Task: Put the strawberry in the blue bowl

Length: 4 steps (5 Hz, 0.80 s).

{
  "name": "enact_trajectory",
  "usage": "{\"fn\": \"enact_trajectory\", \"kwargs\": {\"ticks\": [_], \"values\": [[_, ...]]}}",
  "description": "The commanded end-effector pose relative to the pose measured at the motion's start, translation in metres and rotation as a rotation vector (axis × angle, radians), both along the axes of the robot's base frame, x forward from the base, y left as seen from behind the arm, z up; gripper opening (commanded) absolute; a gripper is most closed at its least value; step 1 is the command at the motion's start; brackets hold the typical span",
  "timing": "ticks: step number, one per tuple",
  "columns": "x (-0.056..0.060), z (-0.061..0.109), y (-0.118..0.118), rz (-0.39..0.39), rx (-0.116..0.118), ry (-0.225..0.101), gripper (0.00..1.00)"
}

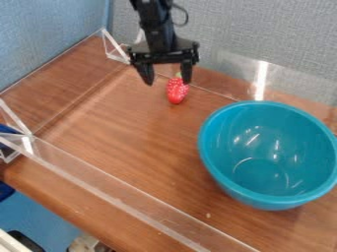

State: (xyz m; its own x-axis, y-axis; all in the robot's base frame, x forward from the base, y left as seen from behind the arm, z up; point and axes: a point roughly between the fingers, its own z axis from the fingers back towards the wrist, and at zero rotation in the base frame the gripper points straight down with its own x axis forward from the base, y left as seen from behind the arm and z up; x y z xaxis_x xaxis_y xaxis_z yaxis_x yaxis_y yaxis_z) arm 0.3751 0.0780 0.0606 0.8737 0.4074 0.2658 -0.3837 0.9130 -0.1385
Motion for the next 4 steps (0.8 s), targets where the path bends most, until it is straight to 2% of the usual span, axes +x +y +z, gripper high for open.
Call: {"fn": "enact_trajectory", "kwargs": {"ticks": [1, 3, 4], "values": [[0.018, 0.01, -0.001, 0.024, 0.03, -0.059, 1.0], [0.029, -0.013, 0.001, 0.056, 0.043, -0.028, 1.0], [0.031, -0.017, 0.002, 0.056, 0.044, -0.026, 0.0]]}}
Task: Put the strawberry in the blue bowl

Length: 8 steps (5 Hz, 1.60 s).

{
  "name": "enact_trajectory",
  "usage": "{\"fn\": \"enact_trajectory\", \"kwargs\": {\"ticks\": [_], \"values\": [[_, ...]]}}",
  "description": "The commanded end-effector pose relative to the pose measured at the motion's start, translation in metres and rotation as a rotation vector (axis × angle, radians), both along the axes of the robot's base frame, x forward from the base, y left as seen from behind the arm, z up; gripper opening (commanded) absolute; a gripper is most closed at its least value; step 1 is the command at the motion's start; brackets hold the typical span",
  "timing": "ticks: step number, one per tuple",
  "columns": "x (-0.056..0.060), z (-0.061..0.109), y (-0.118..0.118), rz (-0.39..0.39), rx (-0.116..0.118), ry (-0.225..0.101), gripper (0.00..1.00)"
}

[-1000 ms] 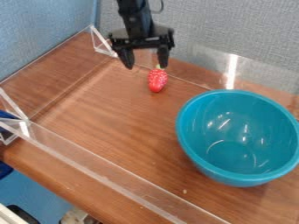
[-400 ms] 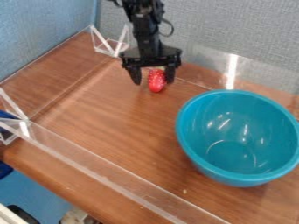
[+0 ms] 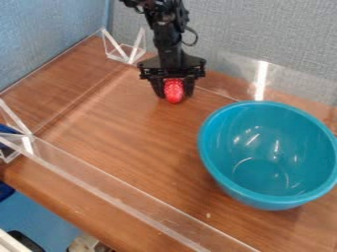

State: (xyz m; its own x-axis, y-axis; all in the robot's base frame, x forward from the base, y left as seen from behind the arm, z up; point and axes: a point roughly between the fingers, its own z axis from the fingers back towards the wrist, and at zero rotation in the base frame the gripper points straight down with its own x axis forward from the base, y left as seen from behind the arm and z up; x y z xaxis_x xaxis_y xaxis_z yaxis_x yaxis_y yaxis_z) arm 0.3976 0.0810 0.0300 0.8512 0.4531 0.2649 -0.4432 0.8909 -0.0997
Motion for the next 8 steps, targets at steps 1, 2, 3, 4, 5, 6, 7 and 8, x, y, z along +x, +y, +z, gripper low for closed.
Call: {"fn": "enact_trajectory", "kwargs": {"ticks": [1, 2, 3, 4, 5, 6, 7, 8], "values": [[0.006, 0.016, -0.002, -0.023, 0.011, -0.048, 0.0], [0.003, 0.022, -0.002, -0.038, 0.011, -0.056, 0.0], [0.0, 0.027, -0.003, -0.052, 0.011, -0.064, 0.0], [-0.002, 0.033, -0.004, -0.066, 0.012, -0.073, 0.0], [-0.005, 0.04, -0.004, -0.077, 0.014, -0.083, 0.0], [-0.009, 0.047, -0.004, -0.088, 0.017, -0.092, 0.0], [-0.012, 0.056, -0.005, -0.098, 0.021, -0.105, 0.0], [-0.016, 0.068, -0.008, -0.117, 0.025, -0.123, 0.0]]}}
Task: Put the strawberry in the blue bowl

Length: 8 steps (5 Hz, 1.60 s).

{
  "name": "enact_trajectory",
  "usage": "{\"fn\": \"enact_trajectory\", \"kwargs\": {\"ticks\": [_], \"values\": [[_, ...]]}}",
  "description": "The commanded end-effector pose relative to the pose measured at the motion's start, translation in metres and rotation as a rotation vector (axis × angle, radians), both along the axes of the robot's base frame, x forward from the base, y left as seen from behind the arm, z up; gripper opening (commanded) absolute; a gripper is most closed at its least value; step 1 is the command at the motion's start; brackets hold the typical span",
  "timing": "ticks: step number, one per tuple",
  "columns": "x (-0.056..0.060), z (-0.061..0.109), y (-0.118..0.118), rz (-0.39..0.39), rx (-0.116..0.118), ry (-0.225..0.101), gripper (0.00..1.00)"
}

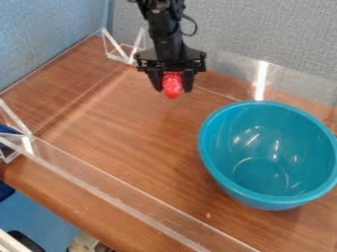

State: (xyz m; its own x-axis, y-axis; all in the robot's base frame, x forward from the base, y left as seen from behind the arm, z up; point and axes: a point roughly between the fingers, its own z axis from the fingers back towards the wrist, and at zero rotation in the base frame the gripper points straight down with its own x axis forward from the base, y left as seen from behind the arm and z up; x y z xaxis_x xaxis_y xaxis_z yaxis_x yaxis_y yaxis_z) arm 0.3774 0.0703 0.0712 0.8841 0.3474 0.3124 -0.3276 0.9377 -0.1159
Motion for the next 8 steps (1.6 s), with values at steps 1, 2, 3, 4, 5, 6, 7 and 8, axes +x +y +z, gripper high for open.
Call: {"fn": "enact_trajectory", "kwargs": {"ticks": [1, 2, 3, 4, 5, 6, 7, 8], "values": [[-0.006, 0.042, -0.009, -0.039, 0.014, -0.091, 0.0], [-0.017, 0.063, -0.022, -0.082, 0.006, -0.118, 0.0], [-0.029, 0.079, -0.041, -0.136, -0.003, -0.134, 0.0], [-0.041, 0.078, -0.068, -0.231, -0.001, -0.125, 0.0], [-0.05, 0.07, -0.094, -0.305, 0.001, -0.11, 0.0], [-0.054, 0.06, -0.118, -0.367, 0.005, -0.094, 0.0], [-0.049, 0.04, -0.141, -0.411, 0.018, -0.071, 0.0], [-0.045, 0.018, -0.156, -0.437, 0.029, -0.044, 0.0]]}}
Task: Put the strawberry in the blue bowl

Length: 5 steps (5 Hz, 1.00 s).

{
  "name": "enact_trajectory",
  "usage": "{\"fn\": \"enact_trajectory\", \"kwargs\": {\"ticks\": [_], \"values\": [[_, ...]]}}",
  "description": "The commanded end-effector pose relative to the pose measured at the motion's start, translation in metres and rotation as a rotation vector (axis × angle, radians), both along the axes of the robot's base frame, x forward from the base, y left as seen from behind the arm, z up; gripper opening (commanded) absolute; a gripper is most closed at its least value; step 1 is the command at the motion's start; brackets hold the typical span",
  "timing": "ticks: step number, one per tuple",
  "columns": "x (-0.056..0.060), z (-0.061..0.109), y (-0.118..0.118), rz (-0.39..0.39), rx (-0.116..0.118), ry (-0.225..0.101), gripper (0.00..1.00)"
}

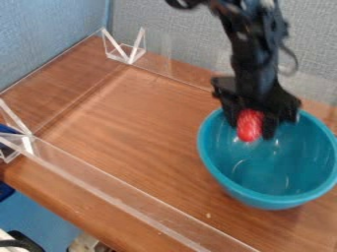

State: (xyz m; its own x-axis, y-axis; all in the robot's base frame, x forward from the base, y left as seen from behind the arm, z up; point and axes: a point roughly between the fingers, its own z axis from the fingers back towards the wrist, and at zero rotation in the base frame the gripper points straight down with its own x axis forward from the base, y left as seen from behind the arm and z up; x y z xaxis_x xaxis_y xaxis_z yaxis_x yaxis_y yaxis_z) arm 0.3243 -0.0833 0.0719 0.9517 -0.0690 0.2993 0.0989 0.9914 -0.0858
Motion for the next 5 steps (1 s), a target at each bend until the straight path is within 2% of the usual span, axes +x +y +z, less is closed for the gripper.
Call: {"fn": "enact_trajectory", "kwargs": {"ticks": [1, 4, 5], "values": [[0.012, -0.003, -0.009, -0.015, 0.003, -0.036, 0.0], [0.017, -0.033, -0.027, -0.052, 0.019, 0.01, 0.0], [0.013, -0.038, -0.029, -0.053, 0.025, 0.028, 1.0]]}}
